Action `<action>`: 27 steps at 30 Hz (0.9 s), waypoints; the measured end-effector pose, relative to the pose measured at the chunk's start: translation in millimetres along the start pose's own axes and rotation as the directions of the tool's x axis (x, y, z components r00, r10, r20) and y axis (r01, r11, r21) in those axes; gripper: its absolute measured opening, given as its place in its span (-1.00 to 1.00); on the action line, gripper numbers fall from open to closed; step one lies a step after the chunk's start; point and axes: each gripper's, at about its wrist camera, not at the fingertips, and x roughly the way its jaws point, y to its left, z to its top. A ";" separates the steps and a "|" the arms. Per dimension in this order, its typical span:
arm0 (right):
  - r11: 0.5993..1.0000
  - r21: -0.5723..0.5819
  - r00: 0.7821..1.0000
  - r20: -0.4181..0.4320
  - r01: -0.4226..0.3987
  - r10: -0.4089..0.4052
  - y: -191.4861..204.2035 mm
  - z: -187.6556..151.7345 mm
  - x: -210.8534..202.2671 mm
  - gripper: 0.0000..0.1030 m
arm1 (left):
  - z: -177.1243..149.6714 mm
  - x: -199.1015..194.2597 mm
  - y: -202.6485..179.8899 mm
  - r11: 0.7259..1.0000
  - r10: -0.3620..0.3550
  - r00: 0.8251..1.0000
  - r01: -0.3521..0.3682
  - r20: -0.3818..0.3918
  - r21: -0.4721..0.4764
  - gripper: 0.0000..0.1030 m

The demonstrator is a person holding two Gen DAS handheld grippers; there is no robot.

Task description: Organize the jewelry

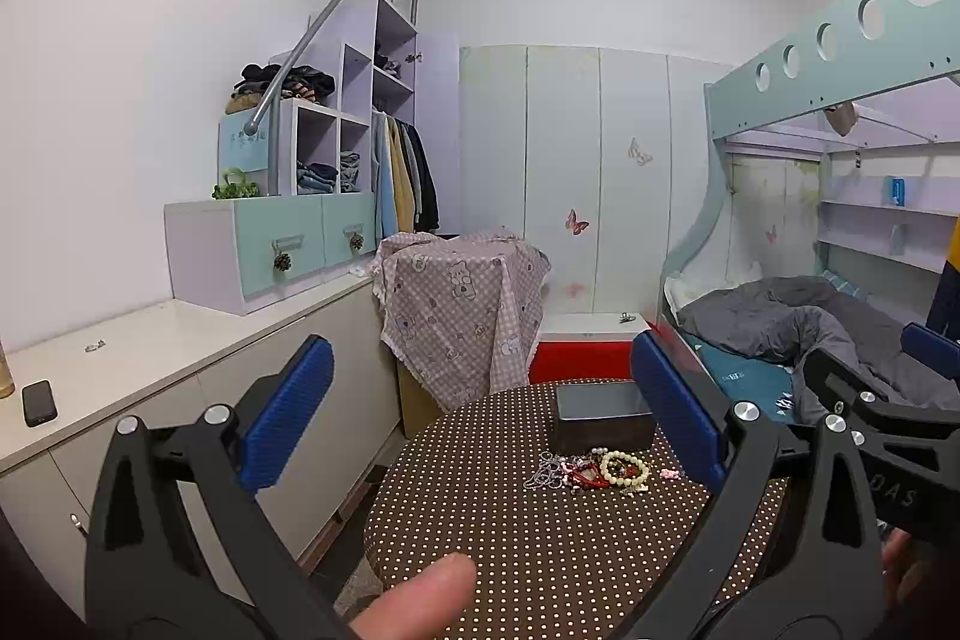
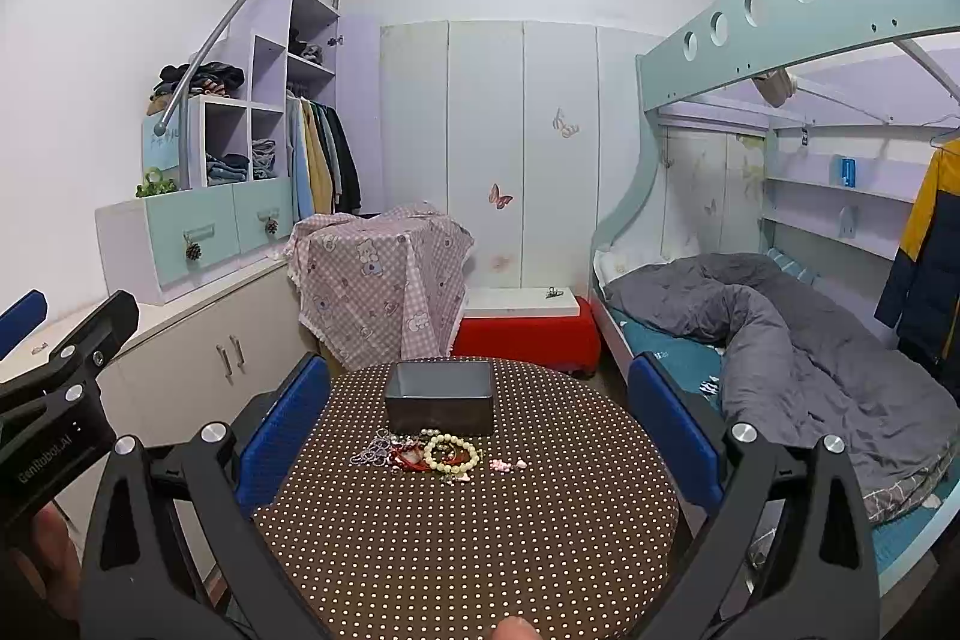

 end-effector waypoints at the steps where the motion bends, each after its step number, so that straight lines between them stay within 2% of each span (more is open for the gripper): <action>1: 1.000 -0.002 1.000 0.001 0.000 0.000 0.6 -0.5 -0.1 0.85 | -0.5 -0.1 0.5 1.000 0.001 1.000 -0.001 0.000 0.000 0.88; 11: 1.000 -0.016 1.000 0.002 -0.003 0.003 0.2 -0.5 2.2 0.85 | -2.8 2.1 3.4 1.000 -0.001 1.000 0.001 -0.006 0.003 0.88; 19: 1.000 -0.016 1.000 -0.018 -0.012 0.012 -5.9 -3.0 19.3 0.85 | -10.8 10.9 8.2 1.000 -0.003 0.999 0.003 -0.036 0.002 0.88; 27: 1.000 -0.013 0.997 -0.078 0.006 -0.007 -20.9 -14.5 54.5 0.85 | -30.4 63.6 8.4 1.000 0.010 0.991 -0.012 -0.133 -0.014 0.88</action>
